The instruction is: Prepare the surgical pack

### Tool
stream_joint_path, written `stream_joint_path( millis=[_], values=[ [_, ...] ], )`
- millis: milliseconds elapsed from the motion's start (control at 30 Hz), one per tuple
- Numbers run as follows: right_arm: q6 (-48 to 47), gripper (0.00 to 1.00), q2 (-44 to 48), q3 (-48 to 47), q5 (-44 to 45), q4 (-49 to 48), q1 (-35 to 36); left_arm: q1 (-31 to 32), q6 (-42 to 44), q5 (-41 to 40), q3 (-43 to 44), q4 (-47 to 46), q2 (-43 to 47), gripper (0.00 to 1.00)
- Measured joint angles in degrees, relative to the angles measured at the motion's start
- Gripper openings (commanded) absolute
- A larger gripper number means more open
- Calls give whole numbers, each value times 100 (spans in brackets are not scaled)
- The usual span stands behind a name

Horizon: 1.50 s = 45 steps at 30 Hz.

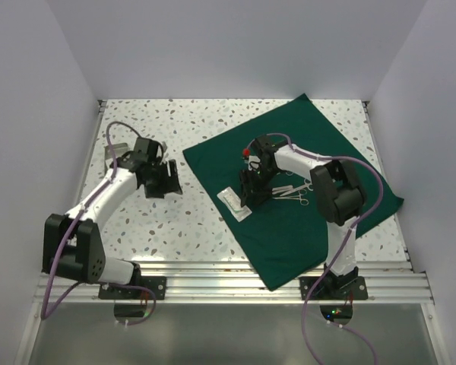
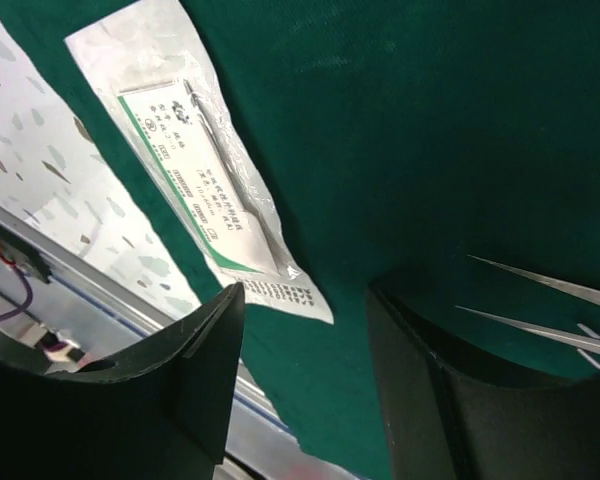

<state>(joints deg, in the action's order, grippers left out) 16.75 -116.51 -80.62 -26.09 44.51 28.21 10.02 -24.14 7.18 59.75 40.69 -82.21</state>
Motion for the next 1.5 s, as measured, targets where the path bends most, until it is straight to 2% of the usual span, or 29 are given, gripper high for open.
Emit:
stream_joint_path(
  millis=[100, 200, 367, 633, 833, 867, 933, 1233, 1500],
  values=[
    [-107, 52, -9, -7, 17, -2, 20, 361, -439, 411, -789, -162, 450, 68],
    [-223, 49, -17, -7, 46, -7, 42, 540, -756, 640, -1204, -282, 649, 68],
    [-291, 47, -57, -63, 52, -46, 120, 688, -1016, 811, -1429, -444, 935, 68],
    [-256, 36, -136, -146, 120, -192, 295, 699, -1167, 905, -1615, -623, 1285, 68],
    [-282, 13, -302, -313, 103, -184, 302, 699, -1226, 988, -1694, -688, 1283, 68],
    [-280, 5, -313, -328, 105, -192, 313, 699, -1226, 1003, -1694, -691, 1283, 68],
    [-302, 1, -317, -330, 120, -205, 337, 699, -1228, 1029, -1694, -699, 1283, 70],
    [-72, 0, -181, -269, -20, -186, 380, 699, -1300, 1574, -1550, -1088, 988, 76],
    [846, 0, 654, -59, -835, -302, 315, 699, -2406, 2448, -1823, -2566, 874, 79]
  ],
)
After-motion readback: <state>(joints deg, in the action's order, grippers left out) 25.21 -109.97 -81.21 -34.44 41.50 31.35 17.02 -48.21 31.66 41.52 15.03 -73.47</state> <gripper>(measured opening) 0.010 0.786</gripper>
